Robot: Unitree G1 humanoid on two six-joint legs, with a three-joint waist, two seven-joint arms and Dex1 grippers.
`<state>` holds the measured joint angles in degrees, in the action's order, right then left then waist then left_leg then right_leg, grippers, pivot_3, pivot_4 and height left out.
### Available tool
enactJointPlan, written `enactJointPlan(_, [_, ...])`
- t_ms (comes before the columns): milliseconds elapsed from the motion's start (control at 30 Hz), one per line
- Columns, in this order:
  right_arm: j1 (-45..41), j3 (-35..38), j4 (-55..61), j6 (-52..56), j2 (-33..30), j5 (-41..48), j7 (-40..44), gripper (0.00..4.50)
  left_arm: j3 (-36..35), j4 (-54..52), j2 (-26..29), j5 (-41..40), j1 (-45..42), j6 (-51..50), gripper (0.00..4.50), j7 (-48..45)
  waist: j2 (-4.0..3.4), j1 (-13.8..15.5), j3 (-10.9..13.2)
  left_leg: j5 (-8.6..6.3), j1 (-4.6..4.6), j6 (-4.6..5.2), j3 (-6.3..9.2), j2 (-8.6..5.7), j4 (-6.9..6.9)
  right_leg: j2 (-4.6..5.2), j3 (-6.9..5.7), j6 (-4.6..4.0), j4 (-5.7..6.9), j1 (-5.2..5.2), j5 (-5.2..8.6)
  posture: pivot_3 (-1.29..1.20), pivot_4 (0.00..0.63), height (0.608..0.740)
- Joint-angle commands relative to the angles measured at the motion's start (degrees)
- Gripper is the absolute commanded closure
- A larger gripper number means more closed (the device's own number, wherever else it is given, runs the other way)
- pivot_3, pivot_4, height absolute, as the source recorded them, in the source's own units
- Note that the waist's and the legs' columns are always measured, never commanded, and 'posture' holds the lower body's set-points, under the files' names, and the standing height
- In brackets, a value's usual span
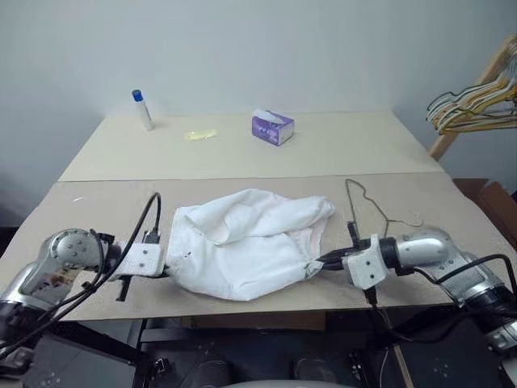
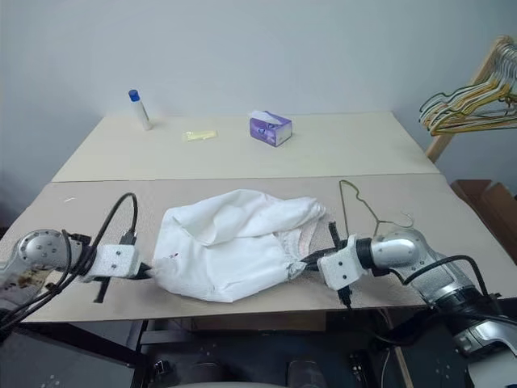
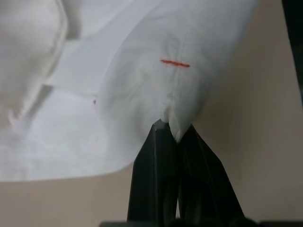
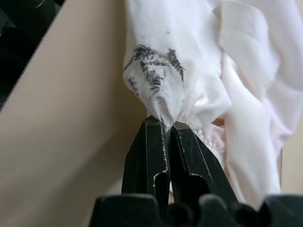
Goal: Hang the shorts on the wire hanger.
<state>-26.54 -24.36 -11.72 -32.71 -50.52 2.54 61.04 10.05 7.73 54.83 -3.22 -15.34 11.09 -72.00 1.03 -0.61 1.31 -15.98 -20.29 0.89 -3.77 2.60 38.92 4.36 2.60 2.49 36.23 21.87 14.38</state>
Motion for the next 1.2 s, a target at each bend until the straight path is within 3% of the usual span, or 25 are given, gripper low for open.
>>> enactJointPlan(33, [-10.6, 4.6, -9.1, 2.9, 5.7, -1.3, -3.8, 4.50, -2.8, 4.7, -6.6, 0.2, -9.8, -1.9, 4.46, 8.5, 0.05, 0.0, 0.0, 0.01, 0.02, -0.01, 0.01, 0.00, 0.02, -0.01, 0.00, 0.00, 0.03, -0.01, 0.00, 0.09, 0.000, 0.740])
enactJointPlan(167, [-27.9, 6.8, -28.9, 6.1, 13.9, -8.9, -17.8, 4.50, -4.2, 20.6, -16.4, 6.0, -28.2, -3.8, 4.46, 27.0, 0.13, 0.3, 0.0, 0.14, -0.19, -0.20, 0.12, -0.08, 0.05, -0.08, 0.00, 0.01, 0.12, 0.22, -0.16, 0.09, 0.000, 0.740])
enactJointPlan(267, [-44.4, 6.5, -46.6, 11.0, 19.8, -17.5, -42.5, 4.50, -5.3, 40.4, -21.5, 11.5, -47.7, -1.7, 4.46, 48.9, 0.22, 0.5, 0.0, 0.24, -0.61, -0.36, 0.20, -0.16, 0.06, -0.01, -0.05, 0.01, 0.35, 0.71, -0.17, 0.09, 0.000, 0.740])
enactJointPlan(367, [-55.4, 10.0, -55.4, 13.6, 23.5, -18.8, -63.4, 4.50, -5.6, 53.7, -22.5, 16.2, -62.1, 1.8, 4.46, 70.7, 0.25, 0.7, -0.1, 0.79, -1.70, -1.31, 0.29, -0.21, -0.09, 0.04, -0.05, -0.01, 0.71, 1.92, -0.20, 0.09, 0.000, 0.740])
enactJointPlan(433, [-58.7, 12.0, -57.4, 10.3, 24.3, -19.4, -73.4, 4.50, -5.8, 58.2, -22.2, 17.9, -67.4, 4.5, 4.46, 79.8, 0.25, 1.0, -0.1, 0.86, -2.26, -1.45, 0.36, -0.30, -0.31, 0.09, -0.05, -0.01, 0.77, 2.68, -0.19, 0.09, 0.000, 0.740])
enactJointPlan(533, [-59.5, 12.8, -57.9, 3.3, 23.9, -21.3, -81.7, 4.50, -6.6, 61.0, -21.1, 18.7, -71.5, 10.6, 4.46, 86.7, 0.25, 1.3, -0.1, 0.83, -2.25, -1.51, 0.40, -0.67, -0.97, 0.39, -0.13, -0.01, 0.73, 2.99, -0.19, 0.08, 0.000, 0.740])
enactJointPlan(633, [-55.8, 12.0, -58.2, -1.4, 23.1, -22.7, -79.3, 4.50, -7.1, 60.7, -21.2, 17.5, -70.2, 15.6, 4.46, 82.6, 0.27, 1.2, -0.1, 0.82, -2.42, -1.50, 0.34, -0.91, -1.04, 0.61, -0.23, 0.00, 0.44, 3.00, -0.19, 0.07, 0.000, 0.740])
enactJointPlan(767, [-46.4, 10.5, -57.2, -9.7, 20.7, -22.8, -67.6, 4.50, -6.1, 53.6, -21.5, 14.3, -58.3, 24.7, 4.46, 66.9, 0.25, 1.2, -0.2, 0.80, -2.04, -1.42, 0.34, -1.03, -0.99, 0.75, -0.46, 0.33, -0.25, 2.09, -0.18, 0.07, 0.000, 0.740])
enactJointPlan(833, [-40.7, 9.3, -55.9, -14.8, 18.6, -22.4, -58.7, 4.50, -6.4, 44.8, -20.7, 8.4, -49.0, 24.9, 4.46, 54.7, 0.23, 0.9, -0.2, 0.94, -1.94, -1.27, 0.32, -1.08, -0.96, 0.81, -0.48, 0.51, -0.45, 1.83, -0.27, 0.07, 0.000, 0.740])
enactJointPlan(933, [-35.0, 8.5, -54.4, -19.9, 16.3, -21.7, -49.4, 4.50, -7.0, 29.9, -18.5, 0.0, -37.2, 18.2, 4.46, 40.0, 0.22, -0.6, -0.1, 0.97, -1.92, -1.26, 0.37, -1.07, -0.74, 0.82, -0.44, 0.53, -0.24, 1.79, -0.29, 0.07, 0.000, 0.740])
enactJointPlan(1033, [-29.2, 5.7, -53.2, -24.2, 13.6, -24.2, -43.7, 4.50, -5.9, 13.4, -12.6, -5.4, -23.0, 10.3, 4.46, 27.0, 0.21, -2.6, -0.1, 0.97, -2.27, -1.25, 0.40, -0.99, -0.38, 0.78, -0.36, 0.54, 0.08, 2.23, -0.31, 0.07, 0.000, 0.740])
enactJointPlan(1167, [-23.7, 1.5, -51.6, -27.2, 10.7, -30.8, -43.9, 4.50, -4.6, -1.0, -6.0, -7.8, -8.7, 1.2, 4.46, 17.5, 0.20, -4.0, -0.2, 0.84, -1.94, -1.02, 0.44, -0.87, -0.23, 0.71, -0.10, 0.54, 0.34, 2.04, -0.30, 0.07, 0.000, 0.740])
enactJointPlan(1200, [-22.8, 0.8, -51.2, -27.3, 10.2, -32.4, -45.0, 4.50, -4.0, -3.8, -4.5, -8.0, -6.0, -1.6, 4.46, 15.7, 0.19, -4.0, -0.1, 0.58, -1.66, -0.57, 0.45, -0.87, -0.23, 0.71, -0.02, 0.52, 0.42, 1.73, -0.29, 0.07, 0.000, 0.740])
